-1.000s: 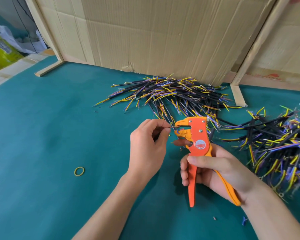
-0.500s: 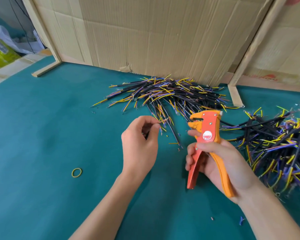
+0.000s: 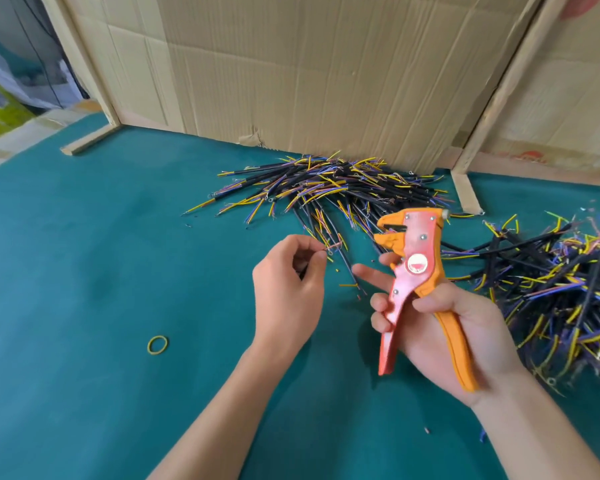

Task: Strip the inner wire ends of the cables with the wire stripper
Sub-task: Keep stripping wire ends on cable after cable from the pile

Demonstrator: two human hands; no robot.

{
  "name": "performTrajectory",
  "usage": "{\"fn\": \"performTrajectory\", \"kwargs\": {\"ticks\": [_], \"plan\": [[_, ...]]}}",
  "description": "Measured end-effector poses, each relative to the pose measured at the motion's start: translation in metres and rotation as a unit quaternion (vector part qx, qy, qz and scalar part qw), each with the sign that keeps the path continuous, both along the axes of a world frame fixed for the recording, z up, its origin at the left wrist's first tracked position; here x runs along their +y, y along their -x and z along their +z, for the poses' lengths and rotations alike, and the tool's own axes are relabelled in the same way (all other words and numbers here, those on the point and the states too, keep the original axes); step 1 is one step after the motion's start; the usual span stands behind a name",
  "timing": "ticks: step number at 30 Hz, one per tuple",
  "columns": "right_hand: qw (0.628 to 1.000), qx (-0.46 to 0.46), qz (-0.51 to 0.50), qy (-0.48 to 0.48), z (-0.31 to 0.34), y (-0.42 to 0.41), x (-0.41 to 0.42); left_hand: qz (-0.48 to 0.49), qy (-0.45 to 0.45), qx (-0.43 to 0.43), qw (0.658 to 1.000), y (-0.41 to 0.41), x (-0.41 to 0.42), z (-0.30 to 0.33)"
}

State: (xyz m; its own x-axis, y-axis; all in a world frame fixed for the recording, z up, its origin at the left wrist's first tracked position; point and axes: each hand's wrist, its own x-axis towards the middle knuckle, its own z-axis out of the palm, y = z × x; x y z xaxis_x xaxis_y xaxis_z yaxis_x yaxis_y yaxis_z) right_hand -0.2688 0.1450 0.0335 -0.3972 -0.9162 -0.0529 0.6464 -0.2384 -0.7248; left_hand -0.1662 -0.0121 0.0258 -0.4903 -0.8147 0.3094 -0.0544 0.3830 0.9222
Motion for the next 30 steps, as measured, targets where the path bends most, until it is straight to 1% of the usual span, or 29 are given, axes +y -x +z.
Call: {"fn": "performTrajectory", "kwargs": {"ticks": [7, 11, 14, 19, 22, 24, 27, 30], "plan": [[0.999, 0.053, -0.007, -0.01, -0.002, -0.008, -0.008, -0.054, 0.036, -0.032, 0.997, 0.002, 0.008, -0.003], [0.997, 0.065, -0.015, -0.031, -0.002, -0.002, -0.004, -0.055, 0.024, -0.03, 0.998, 0.002, 0.007, -0.004], [0.998, 0.049, -0.001, -0.035, -0.001, -0.001, -0.003, -0.039, 0.009, -0.024, 0.999, 0.001, 0.007, -0.003], [0.998, -0.017, -0.015, -0.058, 0.003, 0.008, 0.002, -0.001, 0.006, -0.005, 1.0, 0.001, 0.002, -0.003], [0.995, -0.016, 0.012, -0.095, 0.005, 0.006, 0.004, 0.025, 0.004, 0.011, 1.0, 0.0, 0.002, -0.002], [0.992, 0.003, 0.044, -0.117, 0.005, 0.003, 0.002, 0.03, -0.003, 0.028, 0.999, 0.0, 0.002, -0.002], [0.985, 0.041, 0.073, -0.148, 0.006, -0.002, -0.001, 0.012, -0.011, 0.041, 0.999, 0.0, 0.004, -0.003], [0.983, 0.066, 0.09, -0.147, 0.007, -0.004, -0.001, -0.006, -0.002, 0.04, 0.999, 0.001, 0.006, -0.003]]}}
